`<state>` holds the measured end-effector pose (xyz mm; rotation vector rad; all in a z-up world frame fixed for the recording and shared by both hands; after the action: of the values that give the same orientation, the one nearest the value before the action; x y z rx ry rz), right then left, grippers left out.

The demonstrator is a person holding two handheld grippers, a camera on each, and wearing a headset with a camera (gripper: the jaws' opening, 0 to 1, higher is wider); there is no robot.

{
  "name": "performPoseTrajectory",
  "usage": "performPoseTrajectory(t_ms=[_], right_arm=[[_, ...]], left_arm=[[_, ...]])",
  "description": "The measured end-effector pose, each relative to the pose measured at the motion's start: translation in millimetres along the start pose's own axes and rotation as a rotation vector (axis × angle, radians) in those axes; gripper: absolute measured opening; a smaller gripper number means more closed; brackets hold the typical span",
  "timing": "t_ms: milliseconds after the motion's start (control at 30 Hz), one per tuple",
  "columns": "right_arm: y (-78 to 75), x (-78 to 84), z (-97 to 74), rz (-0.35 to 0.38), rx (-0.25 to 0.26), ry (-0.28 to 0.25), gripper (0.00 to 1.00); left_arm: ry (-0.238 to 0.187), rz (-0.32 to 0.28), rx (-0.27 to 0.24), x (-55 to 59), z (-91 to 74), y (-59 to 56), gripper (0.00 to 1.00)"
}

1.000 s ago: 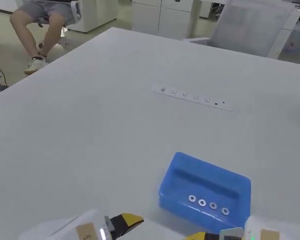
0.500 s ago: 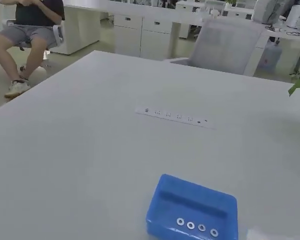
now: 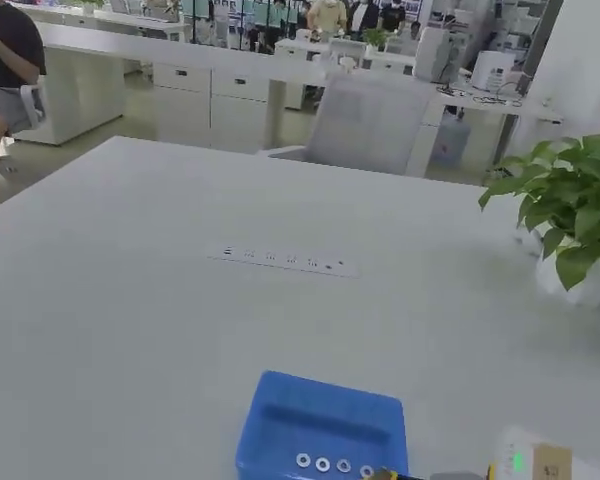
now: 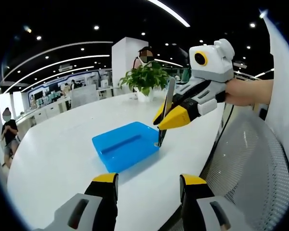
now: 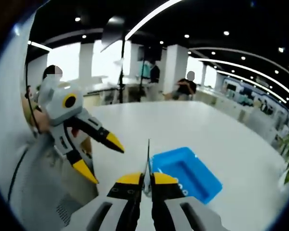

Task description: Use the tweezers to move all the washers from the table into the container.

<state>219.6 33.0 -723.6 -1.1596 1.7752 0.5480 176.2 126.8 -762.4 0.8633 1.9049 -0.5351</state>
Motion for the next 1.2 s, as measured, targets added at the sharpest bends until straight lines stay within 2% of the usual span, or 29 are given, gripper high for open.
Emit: performPoseTrajectory(t_ms=[100,167,267,367,467,567,833,967,1200], right_arm=[[-0.3,-1.7,-1.3,0.029,0.031,-0.003,0.03],[-0.3,-4.9,-1.9,0.063,0.051,-0.024,0.03],[0.5,-7.5,-1.2,0.147,0.075,-0.059,0.03],[0.5,-5.3,1.4,0.230,0.099,-0.075,0.03],[-0.2,-3.2,4.3,0.259,0.126,-0.084,0.03],[0.6,-0.3,8.8,0.254,0.147,-0.074,0.03],[0.6,-2.8,27.9,0.262,0.150,-0.052,0.03],[-4.4,-14.6,37.8,0.242,0.146,-0.049,0.03],[-20.0,-36.0,44.5,0.210,0.142,-0.057,0.03]], left_arm=[[-0.004,0.003,0.015,-0.1,-0.2,-2.1,0.50],[-0.011,0.011,0.030,-1.3,0.0,-4.8,0.51],[-0.003,0.007,0.049,-0.1,0.9,-8.1,0.53],[-0.016,0.005,0.051,-1.9,0.7,-9.0,0.55],[-0.032,-0.008,0.083,-3.1,1.3,-13.4,0.57],[-0.056,0.004,0.106,-6.6,0.9,-18.0,0.59],[-0.092,0.002,0.102,-9.7,-0.6,-16.0,0.61],[-0.097,0.012,0.119,-10.3,0.2,-17.9,0.62],[-0.122,0.016,0.119,-13.4,-0.5,-16.0,0.61]])
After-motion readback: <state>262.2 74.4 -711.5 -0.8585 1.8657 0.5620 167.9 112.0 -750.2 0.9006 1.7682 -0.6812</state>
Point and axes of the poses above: the centre of the closed fingertips' face, and the gripper's own axes: z roughly forward along the fingers, y roughly to its left, x roughly out of its underside, the point moved 3 cm from there along -z, roughly backward along the fingers, and after that the axes turned 4 degrees about x, right-handed, at the moved point
